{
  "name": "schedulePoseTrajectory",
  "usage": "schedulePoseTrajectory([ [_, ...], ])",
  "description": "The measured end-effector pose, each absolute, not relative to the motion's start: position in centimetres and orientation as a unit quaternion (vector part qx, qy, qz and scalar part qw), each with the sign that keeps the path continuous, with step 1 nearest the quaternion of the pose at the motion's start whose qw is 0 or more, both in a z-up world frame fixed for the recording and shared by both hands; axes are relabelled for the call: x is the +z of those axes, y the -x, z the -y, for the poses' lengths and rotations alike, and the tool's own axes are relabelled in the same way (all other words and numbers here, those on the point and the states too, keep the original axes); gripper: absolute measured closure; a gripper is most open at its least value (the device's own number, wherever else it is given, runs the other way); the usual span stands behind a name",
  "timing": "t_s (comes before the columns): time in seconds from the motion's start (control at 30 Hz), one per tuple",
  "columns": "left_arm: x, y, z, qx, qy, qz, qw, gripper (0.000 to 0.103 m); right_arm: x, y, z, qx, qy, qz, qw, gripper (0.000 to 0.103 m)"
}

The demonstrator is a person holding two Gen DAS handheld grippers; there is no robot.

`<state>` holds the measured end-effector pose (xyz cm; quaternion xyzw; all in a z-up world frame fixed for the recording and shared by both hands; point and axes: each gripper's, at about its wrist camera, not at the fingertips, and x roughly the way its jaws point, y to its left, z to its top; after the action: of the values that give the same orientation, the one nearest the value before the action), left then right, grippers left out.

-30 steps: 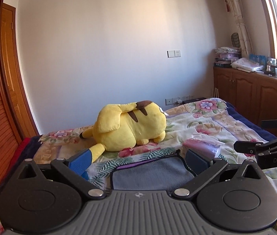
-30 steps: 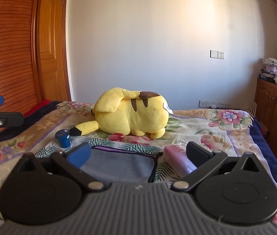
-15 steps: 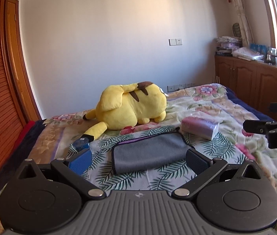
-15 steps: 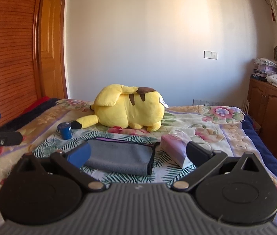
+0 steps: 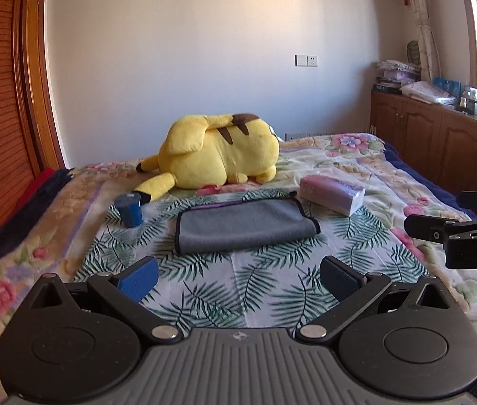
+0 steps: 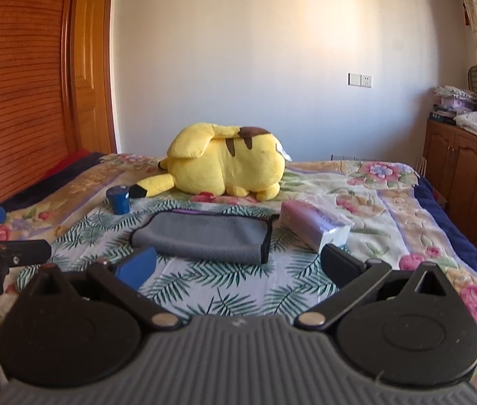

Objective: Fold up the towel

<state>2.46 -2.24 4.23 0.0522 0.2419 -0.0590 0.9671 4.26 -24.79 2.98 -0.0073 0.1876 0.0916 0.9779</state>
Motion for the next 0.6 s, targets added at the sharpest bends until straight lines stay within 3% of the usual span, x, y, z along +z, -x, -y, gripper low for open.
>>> schedulePoseTrajectory([
  [0.6,-1.8,-2.5,2.0,-0.048,-0.050,-0.266,0.962,0.016,-0.8,-3.6,24.3,0.084,-0.006,-0.210,0.974,0.000],
])
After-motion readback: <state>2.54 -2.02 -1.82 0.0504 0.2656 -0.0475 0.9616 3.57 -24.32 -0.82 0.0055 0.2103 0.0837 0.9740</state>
